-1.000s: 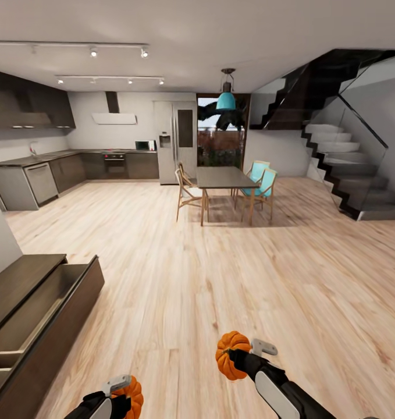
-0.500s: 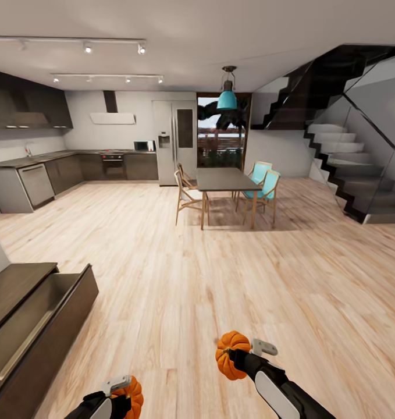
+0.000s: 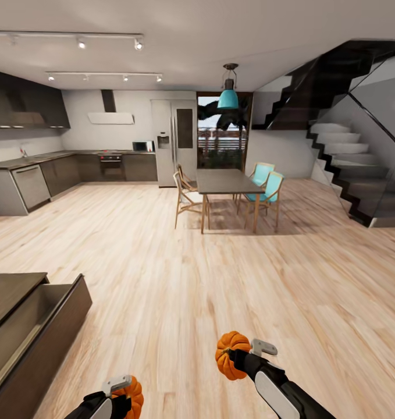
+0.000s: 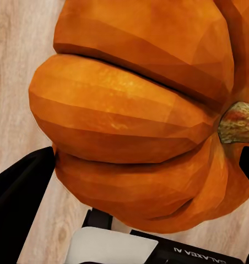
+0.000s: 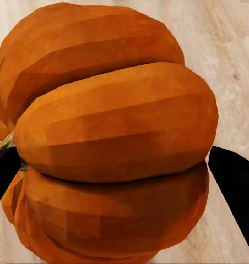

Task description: Place each of the two pumpkins and all three candles from the living room inside a cabinet in the living room (use any cabinet), then make sure every cabinet is closed, and position the cauldron so it is next to a table in the living room.

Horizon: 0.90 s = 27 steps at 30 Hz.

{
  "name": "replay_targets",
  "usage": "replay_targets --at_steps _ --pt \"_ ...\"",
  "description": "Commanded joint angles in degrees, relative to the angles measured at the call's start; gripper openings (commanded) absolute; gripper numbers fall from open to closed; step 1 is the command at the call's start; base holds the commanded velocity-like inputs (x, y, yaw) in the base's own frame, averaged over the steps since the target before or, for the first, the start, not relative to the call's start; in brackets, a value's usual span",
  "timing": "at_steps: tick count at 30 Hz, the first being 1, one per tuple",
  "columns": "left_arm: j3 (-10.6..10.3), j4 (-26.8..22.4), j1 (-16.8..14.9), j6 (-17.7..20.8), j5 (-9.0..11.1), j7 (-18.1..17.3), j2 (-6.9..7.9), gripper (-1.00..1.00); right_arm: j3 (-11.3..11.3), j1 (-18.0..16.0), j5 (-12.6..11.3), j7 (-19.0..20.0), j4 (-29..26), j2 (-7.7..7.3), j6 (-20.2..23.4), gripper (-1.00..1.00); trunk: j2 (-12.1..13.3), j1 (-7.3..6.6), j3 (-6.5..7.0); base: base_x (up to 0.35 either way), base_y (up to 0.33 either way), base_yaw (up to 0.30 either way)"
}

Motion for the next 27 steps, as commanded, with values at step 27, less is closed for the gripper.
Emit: replay_targets --at_steps 27 --pt "-0.55 -0.21 -0.05 0.03 0.42 0.56 0.08 -1.00 0.22 -0.07 -0.14 -0.43 -0.23 -0.10 0.10 -1.00 -0.05 0.04 -0.07 0.325 0.000 0.112"
